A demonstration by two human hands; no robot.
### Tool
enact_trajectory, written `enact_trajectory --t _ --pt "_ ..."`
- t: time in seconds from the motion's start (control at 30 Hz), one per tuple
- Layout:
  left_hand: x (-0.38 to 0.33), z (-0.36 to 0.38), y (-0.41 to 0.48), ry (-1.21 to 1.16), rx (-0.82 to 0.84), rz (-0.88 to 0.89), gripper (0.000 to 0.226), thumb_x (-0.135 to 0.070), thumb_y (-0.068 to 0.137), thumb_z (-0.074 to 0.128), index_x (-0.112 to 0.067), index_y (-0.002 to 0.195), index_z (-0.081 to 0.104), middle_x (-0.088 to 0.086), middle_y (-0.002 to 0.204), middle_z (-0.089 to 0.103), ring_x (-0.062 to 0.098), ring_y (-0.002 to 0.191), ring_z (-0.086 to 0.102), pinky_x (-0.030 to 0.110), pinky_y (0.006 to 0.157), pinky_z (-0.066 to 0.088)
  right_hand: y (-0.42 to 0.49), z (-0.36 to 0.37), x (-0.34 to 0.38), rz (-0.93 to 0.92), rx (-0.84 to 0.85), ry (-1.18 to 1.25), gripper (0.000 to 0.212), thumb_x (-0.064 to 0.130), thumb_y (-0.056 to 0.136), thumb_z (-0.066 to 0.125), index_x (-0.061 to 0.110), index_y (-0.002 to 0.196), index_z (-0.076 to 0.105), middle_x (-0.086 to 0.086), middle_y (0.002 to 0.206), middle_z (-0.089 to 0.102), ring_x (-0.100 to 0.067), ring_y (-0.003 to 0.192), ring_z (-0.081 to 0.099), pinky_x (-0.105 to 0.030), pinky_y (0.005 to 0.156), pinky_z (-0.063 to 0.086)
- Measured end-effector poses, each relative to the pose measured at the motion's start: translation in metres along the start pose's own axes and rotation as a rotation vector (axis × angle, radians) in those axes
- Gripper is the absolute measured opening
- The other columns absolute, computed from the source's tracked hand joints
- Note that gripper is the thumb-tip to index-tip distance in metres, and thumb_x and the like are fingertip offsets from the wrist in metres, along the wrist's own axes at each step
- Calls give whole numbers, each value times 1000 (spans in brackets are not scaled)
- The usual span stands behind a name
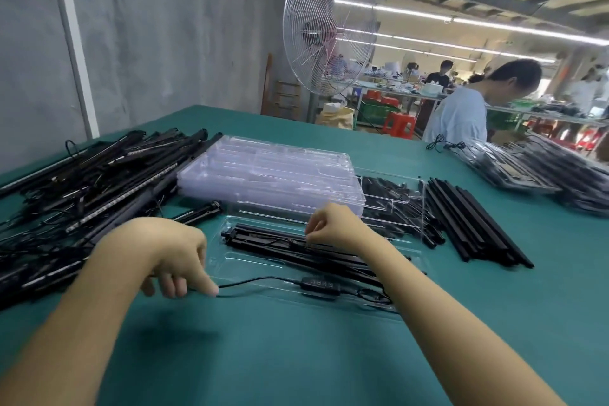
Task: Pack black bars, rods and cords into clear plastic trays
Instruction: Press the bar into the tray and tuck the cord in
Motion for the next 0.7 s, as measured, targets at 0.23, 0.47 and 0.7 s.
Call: enact_trajectory --t 0.23,0.47,0.7 --pt "4 9 30 195 -11 -65 29 -38 83 68 -19 85 46 -1 72 62 16 57 57 23 57 48 5 15 7 -86 55 93 13 18 82 71 7 89 70 -1 72 59 -5 58 50 -21 61 42" --pt "4 -10 36 465 -294 -3 17 -35 83 59 -21 84 50 -4 89 57 15 82 53 24 69 40 12 19 13 -65 71 52 7 8 77 73 6 75 67 -8 73 62 -16 65 54 -23 62 45" --pt "5 -18 34 355 -317 -18 24 -37 78 64 -19 85 49 -1 85 52 18 74 46 24 59 33 11 24 13 -67 117 32 8 6 79 72 7 74 65 -9 69 63 -11 50 53 -23 57 48"
Point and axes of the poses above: each hand's wrist, its own y-axis towards the middle knuckle, its own z-axis out of the palm, x = y × z, the point moved 6 cm from there along y, towards the middle knuckle
